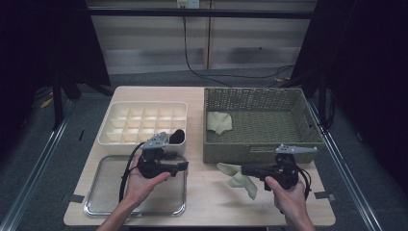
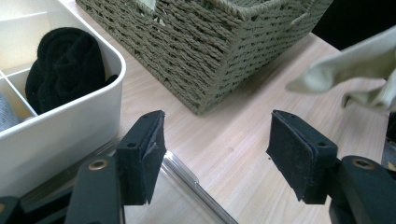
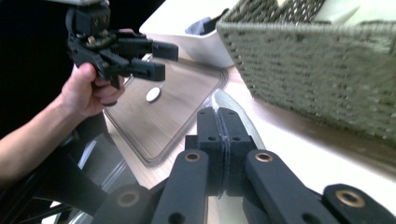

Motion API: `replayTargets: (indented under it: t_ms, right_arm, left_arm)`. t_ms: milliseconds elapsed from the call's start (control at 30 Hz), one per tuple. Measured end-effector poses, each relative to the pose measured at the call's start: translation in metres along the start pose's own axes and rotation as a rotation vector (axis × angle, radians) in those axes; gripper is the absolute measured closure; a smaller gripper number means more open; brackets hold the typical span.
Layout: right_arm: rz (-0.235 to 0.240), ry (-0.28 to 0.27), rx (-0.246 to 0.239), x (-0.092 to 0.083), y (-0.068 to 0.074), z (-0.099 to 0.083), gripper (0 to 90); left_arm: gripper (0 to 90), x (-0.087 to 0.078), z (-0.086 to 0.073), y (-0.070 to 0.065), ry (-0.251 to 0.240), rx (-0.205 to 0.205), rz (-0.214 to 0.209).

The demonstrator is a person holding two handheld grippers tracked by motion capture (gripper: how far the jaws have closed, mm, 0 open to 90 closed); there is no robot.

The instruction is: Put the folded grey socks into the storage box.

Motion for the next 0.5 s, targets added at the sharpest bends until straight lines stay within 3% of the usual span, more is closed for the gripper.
replayTargets:
  t_ms: [200,500]
  right_arm:
    - [0.011,0.030,0.016,0.009,-0.005,-0.017,89.3]
    - [0.026,0.060,-0.002,0.024,-0.005,-0.031,89.3]
  left_arm:
    - [36.8,0.003,-0.005,0.001,0.013,0.002,-0.002]
    - [36.8,0.007,-0.008,-0.002,0.027,0.014,-0.007]
Point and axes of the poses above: each handheld gripper's, and its own axes: x roughly forward along the jaws, z roughly out of its top, y roughly to its left, the point moved 9 cm from there along x, roughly forward along the jaws, and after that the axes turned 8 degrees about -y, right-handed, at the moved point
